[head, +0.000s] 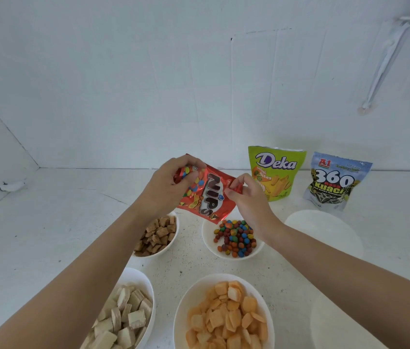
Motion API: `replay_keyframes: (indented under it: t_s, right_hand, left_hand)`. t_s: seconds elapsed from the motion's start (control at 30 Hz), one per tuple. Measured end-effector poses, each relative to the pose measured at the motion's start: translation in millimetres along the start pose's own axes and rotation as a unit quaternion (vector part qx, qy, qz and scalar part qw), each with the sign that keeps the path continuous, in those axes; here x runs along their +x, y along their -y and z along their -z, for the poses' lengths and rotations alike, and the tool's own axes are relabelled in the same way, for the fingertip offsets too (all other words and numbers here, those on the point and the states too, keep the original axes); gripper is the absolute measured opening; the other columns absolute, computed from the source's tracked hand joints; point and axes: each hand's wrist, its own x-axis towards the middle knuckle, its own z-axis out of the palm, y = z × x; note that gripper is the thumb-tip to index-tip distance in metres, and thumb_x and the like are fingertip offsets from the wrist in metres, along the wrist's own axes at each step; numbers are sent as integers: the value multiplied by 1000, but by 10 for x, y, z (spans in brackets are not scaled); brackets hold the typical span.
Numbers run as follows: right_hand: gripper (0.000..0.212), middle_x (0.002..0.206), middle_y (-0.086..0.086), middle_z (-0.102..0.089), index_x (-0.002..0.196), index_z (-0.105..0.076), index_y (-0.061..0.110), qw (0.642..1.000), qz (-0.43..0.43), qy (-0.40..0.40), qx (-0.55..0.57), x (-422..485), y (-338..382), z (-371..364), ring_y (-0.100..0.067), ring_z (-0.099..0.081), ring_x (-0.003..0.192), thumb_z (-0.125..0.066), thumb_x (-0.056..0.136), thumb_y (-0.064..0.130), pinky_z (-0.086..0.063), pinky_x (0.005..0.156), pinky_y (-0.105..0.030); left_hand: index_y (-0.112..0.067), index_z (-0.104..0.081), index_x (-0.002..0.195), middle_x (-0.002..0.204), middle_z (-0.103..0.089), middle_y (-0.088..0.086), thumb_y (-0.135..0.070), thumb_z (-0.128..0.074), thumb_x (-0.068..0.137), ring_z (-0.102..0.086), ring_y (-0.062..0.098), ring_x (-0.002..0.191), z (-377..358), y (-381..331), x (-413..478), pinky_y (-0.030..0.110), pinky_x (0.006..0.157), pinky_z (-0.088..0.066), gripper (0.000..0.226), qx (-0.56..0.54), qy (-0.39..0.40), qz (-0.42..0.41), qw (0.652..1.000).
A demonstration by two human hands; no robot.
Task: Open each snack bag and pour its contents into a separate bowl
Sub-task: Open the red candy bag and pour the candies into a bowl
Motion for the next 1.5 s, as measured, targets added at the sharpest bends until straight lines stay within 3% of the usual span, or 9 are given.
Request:
replay_keyframes:
  t_s: [0.17,0.37,0.53,0.63,0.8,1.07,1.23,1.4,1.5]
  right_hand:
    - [19,109,-16,-69,85,-50,20,998,56,1,36,31,85,-20,-24,-70,100,-62,96,11,-61,83,-44]
    - [27,105,-17,-65,77,-51,30,997,71,-26,14,19,-2,-28,-31,-67,102,-64,95,13,-59,86,-52]
    - [19,105,-16,-67,84,-49,16,999,25,-35,1,-10,-101,5,-25,-70,98,-63,95,10,-60,79,-36]
    - [19,106,-12,-70,86,-49,16,999,31,-14,7,-20,-84,18,-21,-71,97,-64,95,11,-57,72,-26]
    - [28,102,-8,-72,85,-50,22,997,70,-4,-22,6,-60,42,-25,-70,97,-76,85,12,-61,81,-47]
    - [50,95,-6,-72,85,-50,25,998,48,-13,-44,-6,-165,51,-26,-71,93,-94,62,17,-61,79,-50]
    - [53,98,-5,-71,86,-48,26,996,50,-41,-58,26,-187,69,-24,-71,94,-94,62,16,-62,76,-49]
    - [51,95,-7,-70,89,-47,17,996,79,-41,-13,68,-84,86,-24,-70,94,-92,65,12,-62,78,-45]
    - [49,101,-7,-72,92,-45,16,997,67,-38,17,89,-113,79,-20,-72,97,-89,70,15,-61,82,-43]
  left_hand:
    - [-29,-68,106,104,-70,-16,-22,-59,102,-70,3,96,95,-172,52,26,69,-62,12,-2,-51,-36,998]
    - [-33,-69,104,106,-70,-18,-27,-63,99,-71,7,95,55,-171,35,30,70,-63,10,15,-61,-33,997]
    - [-40,-63,115,115,-64,-17,-17,-76,88,-70,11,100,39,-93,-9,28,72,-63,37,22,40,6,999]
    - [-41,-65,114,115,-62,-22,-10,-76,87,-70,7,98,56,-86,-5,22,66,-61,42,33,6,-3,999]
    - [-43,-67,113,113,-61,-28,-13,-77,87,-66,0,97,81,-116,8,12,62,-55,41,32,-24,-27,999]
    - [-45,-53,130,117,-56,-30,-12,-73,89,-63,-9,100,114,-172,-40,10,68,-55,56,113,79,-63,988]
    - [-40,-55,132,118,-57,-20,-14,-71,93,-62,-8,93,-7,-125,-75,6,65,-52,49,125,58,-73,988]
    - [-31,-61,127,125,-61,-9,-17,-69,96,-67,11,111,12,-182,-40,27,74,-63,35,58,1,-119,991]
    - [-31,-59,127,125,-60,-14,-21,-67,96,-68,7,109,39,-240,-17,28,73,-63,33,15,8,-111,994]
